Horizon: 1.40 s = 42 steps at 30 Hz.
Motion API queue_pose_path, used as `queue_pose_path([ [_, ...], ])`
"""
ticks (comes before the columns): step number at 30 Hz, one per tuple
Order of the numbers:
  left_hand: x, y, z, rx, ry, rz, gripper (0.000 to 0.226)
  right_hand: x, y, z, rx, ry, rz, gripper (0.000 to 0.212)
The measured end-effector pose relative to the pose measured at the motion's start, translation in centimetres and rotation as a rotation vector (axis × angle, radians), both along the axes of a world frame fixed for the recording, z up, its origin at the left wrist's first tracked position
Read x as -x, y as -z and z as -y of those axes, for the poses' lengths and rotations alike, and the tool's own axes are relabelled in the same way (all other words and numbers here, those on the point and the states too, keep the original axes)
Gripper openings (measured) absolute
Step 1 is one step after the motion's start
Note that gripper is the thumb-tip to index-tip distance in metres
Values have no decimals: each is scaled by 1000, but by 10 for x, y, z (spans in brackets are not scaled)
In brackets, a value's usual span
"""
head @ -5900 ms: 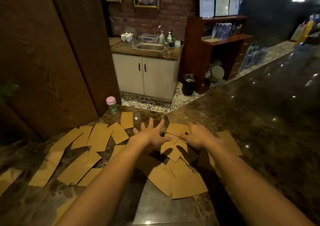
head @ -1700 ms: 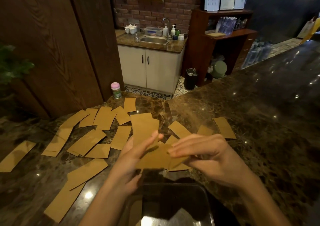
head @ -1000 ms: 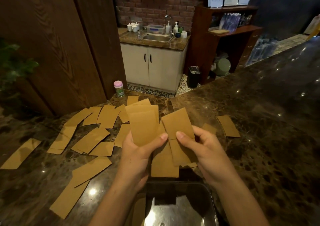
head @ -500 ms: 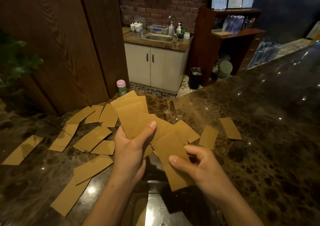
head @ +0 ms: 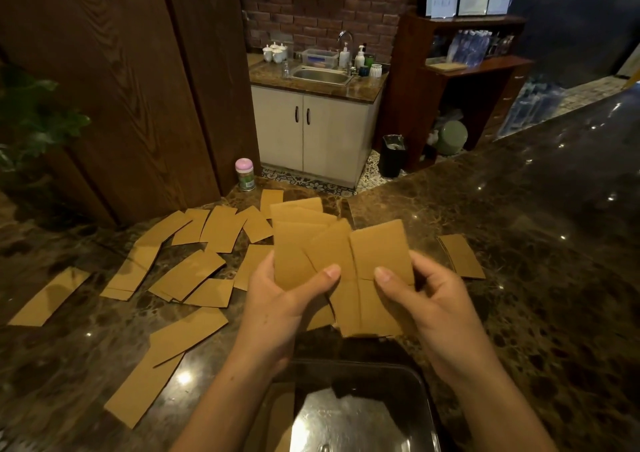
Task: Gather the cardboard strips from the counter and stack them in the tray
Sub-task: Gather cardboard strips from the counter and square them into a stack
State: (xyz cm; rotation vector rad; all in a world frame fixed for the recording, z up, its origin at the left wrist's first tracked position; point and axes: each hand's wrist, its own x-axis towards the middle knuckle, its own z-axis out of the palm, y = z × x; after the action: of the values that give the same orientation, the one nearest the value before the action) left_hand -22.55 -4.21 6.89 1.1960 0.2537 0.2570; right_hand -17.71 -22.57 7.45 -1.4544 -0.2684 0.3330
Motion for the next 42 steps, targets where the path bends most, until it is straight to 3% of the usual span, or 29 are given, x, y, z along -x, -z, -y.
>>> queue_pose_path([
  [3, 1, 1, 8, 33, 89, -9, 29, -1, -1, -12, 31, -34, 10, 25],
  [8, 1, 2, 0, 41, 66, 2, 38, -1, 7, -15, -146, 159, -71, 28],
  [13, -2, 1, -3, 8, 20, 58, 50, 6, 5, -19, -192, -4, -146, 32],
  [20, -4, 4, 2, 47, 40, 21, 49, 8, 6, -28, -257, 54, -121, 25],
  [23, -2, 4, 4, 18, 35, -24, 44, 5, 4, -25, -271, 83, 43, 25],
  [26, 0, 0, 1, 64, 45, -80, 41, -8, -1, -7, -102, 11, 480, 25],
  [30, 4, -4, -10, 207, 162, -162, 25, -26, -11, 21, 375, -278, 999, 38],
  [33, 5, -3, -14, 200, 212, -141, 54, -30, -19, 32, 724, -393, 1252, 46],
  [35, 5, 0, -15, 162, 202, -122, 61, -29, -20, 35, 799, -390, 1302, 50],
  [39, 4, 1, -13, 190, 75, -105, 47, -24, -17, 42, 873, -375, 1299, 52],
  [40, 3, 2, -15, 190, 35, -98, 47, -22, -16, 46, 856, -379, 1238, 50],
  [42, 2, 4, -19, 132, -36, -79, 54, -15, -22, 49, 676, -382, 937, 36],
])
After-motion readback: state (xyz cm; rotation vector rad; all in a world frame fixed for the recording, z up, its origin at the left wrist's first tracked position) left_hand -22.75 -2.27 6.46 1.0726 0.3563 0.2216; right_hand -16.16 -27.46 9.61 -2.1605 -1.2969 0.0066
